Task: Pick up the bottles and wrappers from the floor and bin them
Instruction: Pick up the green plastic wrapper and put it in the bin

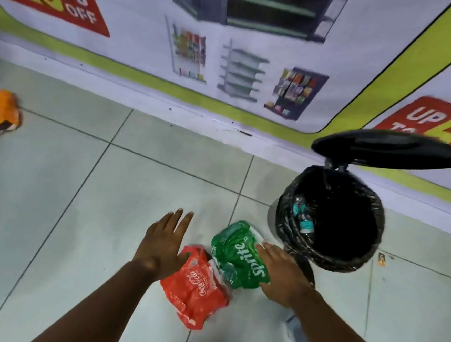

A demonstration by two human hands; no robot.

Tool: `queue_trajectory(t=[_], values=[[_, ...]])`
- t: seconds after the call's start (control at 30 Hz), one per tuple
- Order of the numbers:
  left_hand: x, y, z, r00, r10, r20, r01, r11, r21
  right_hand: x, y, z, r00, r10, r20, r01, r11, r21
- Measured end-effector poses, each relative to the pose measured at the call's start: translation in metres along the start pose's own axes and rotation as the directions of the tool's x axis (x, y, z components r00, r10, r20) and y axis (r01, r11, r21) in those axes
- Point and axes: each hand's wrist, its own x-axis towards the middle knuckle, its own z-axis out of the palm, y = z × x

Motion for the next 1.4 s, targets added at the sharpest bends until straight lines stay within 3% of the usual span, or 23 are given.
queue_trajectory(t=[0.1,0.33,0.5,0.7,0.9,1.07,1.4], values=[[0.014,-0.024,0.062,0.994,-0.043,0.104,0.041,0.999,0.022,0.034,0.009,0.058,0.987,0.025,0.156,-0.01,0.996,-0.09],[0.033,-0.052,0.179,0.957,-0.169,0.236,0.168,0.985,0.021,0.075,0.021,0.164,0.985,0.029,0.169,-0.01,0.994,-0.111],[0.011,-0.041,0.198,0.98,-0.176,0.092,0.187,0.974,-0.127,0.092,0.004,0.188,0.995,0.099,-0.031,-0.102,0.991,-0.088],[-0.062,-0.019,0.182,0.988,-0.149,-0.036,0.14,0.973,-0.182,0.103,-0.02,0.177,0.973,0.227,-0.032,-0.228,0.973,-0.028],[-0.096,-0.011,0.114,0.985,-0.166,-0.039,0.159,0.977,-0.146,0.068,-0.036,0.071,0.958,0.235,-0.164,-0.22,0.97,0.108],[-0.076,0.004,0.012,0.981,-0.177,-0.083,0.167,0.979,-0.116,0.019,-0.045,-0.052,0.947,0.116,-0.298,-0.053,0.976,0.213],[-0.01,0.068,-0.147,0.972,0.046,-0.229,-0.035,0.998,0.051,-0.087,-0.013,-0.269,0.877,-0.005,-0.481,0.088,0.985,0.151]])
